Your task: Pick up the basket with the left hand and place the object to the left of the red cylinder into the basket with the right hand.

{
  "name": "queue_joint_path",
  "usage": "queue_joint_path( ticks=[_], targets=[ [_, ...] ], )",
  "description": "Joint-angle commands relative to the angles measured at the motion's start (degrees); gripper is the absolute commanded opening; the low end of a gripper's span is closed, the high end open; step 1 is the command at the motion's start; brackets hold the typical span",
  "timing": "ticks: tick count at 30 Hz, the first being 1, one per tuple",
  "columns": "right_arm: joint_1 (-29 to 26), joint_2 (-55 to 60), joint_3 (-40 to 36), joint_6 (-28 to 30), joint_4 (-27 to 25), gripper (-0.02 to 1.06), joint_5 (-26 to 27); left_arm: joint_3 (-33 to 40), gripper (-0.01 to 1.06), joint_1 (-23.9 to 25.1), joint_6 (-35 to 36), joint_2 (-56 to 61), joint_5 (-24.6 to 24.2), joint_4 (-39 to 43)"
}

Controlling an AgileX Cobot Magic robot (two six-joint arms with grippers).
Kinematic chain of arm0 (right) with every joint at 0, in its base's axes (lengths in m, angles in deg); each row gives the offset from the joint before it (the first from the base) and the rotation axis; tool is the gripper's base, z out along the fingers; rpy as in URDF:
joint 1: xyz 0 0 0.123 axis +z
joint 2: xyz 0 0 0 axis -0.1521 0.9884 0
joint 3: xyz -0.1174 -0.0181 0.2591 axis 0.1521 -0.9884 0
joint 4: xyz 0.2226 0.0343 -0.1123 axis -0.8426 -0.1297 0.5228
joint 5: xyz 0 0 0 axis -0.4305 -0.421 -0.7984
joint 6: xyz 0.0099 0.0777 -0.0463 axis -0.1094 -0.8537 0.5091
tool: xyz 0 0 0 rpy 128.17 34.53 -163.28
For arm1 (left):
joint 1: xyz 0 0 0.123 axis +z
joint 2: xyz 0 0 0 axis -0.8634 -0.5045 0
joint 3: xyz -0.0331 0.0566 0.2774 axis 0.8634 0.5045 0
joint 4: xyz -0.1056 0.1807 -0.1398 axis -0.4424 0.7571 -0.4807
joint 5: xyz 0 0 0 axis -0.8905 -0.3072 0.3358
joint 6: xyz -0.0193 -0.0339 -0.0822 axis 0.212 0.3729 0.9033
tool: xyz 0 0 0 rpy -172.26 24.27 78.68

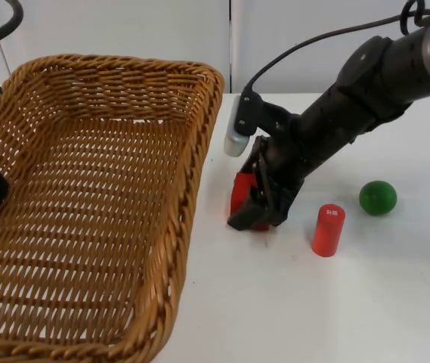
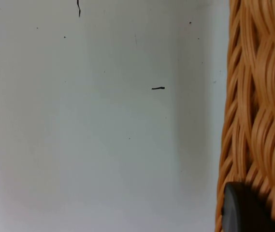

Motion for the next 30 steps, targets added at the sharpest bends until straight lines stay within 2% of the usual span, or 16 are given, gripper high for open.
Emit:
queue_joint_path(
  ticks=[1,2,3,4,7,10,14,19,20,24,30],
  targets=[
    [0.41,-0.23,0.20,0.68,-0.50,0.55,0.25,0.17,0.00,0.08,0.25,0.55,-0.46,-1.36],
    [0.41,-0.23,0.20,0.68,-0.38,0.47,0.25,0.17,0.00,0.08,0.25,0.55,-0.46,-1.36],
    [0.41,-0.23,0.20,0.95,-0.36,0.34,0.25,0.17,0.00,0.08,0.25,0.55,-0.46,-1.36],
    [0.41,-0.23,0.20,0.95,-0.36,0.34,0.25,0.17,0.00,0.08,0.25,0.55,-0.46,-1.36],
    [0.27,-0.61,0.20,0.95,-0.36,0.01,-0.44,0.17,0.00,0.08,0.25,0.55,-0.46,-1.50],
    [0.27,-1.70,0.20,-0.37,-0.36,0.00,-0.78,0.17,0.00,0.08,0.25,0.55,-0.46,-1.87],
    [0.27,-4.50,0.20,-4.60,2.38,0.00,-0.78,0.17,0.00,0.08,0.25,0.55,-0.46,-2.00],
    [0.17,-11.10,0.20,-14.35,12.11,0.00,-2.04,0.17,0.00,0.08,0.25,0.55,-0.46,-1.53],
    [0.17,-11.10,0.20,-14.35,12.11,0.00,-2.04,0.17,0.00,0.08,0.25,0.55,-0.46,-1.53],
    [0.05,-15.66,0.20,-21.88,17.36,0.00,-3.86,0.17,0.00,0.08,0.25,0.55,-0.46,-1.53],
    [-1.34,-20.54,0.20,-26.56,17.69,0.00,-8.53,0.17,0.00,0.08,0.25,0.55,-0.31,-1.55]
  ],
)
